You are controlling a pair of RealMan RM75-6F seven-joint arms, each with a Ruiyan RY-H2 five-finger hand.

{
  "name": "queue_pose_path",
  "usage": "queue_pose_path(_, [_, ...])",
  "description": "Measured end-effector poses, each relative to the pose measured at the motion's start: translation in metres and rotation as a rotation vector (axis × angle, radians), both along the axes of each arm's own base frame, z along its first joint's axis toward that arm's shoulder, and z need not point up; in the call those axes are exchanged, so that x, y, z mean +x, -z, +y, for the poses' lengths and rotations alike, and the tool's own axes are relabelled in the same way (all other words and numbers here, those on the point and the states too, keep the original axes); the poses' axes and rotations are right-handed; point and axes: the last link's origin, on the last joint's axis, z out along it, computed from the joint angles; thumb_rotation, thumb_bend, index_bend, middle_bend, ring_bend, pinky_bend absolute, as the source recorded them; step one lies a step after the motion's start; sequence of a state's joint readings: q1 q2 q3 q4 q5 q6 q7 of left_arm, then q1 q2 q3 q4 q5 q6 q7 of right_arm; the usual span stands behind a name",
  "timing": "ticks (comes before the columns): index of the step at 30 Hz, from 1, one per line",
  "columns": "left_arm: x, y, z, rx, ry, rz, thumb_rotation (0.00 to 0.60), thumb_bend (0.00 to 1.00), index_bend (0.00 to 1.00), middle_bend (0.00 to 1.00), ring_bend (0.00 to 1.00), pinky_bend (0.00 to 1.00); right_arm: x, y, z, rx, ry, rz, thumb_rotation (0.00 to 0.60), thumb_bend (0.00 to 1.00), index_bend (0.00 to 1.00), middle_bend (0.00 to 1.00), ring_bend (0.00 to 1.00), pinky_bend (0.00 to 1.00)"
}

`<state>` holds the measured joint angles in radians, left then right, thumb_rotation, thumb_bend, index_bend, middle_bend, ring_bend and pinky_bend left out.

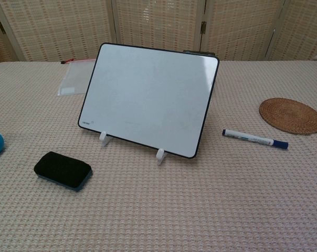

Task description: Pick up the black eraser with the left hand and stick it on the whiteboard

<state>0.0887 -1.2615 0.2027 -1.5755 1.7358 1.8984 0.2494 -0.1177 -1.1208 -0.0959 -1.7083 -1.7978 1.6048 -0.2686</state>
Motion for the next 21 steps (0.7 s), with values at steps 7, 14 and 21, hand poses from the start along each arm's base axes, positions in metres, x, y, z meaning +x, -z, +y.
queue_pose_path(7, [-0.001,0.006,-0.002,-0.043,0.004,0.025,0.6,0.18,0.0,0.0,0.0,0.03,0.003,-0.006,0.006,-0.029,-0.048,-0.03,0.6,0.31,0.0,0.0,0.0,0.0])
queue_pose_path(14, [0.009,0.017,-0.003,-0.119,0.128,0.016,0.6,0.19,0.0,0.11,0.06,0.23,0.007,-0.007,0.015,-0.032,-0.077,-0.026,0.6,0.31,0.0,0.0,0.0,0.0])
queue_pose_path(21, [0.03,0.038,0.013,-0.259,0.218,0.074,0.6,0.19,0.02,0.88,0.73,0.79,0.011,0.001,0.02,-0.008,-0.108,0.002,0.6,0.31,0.0,0.0,0.0,0.0])
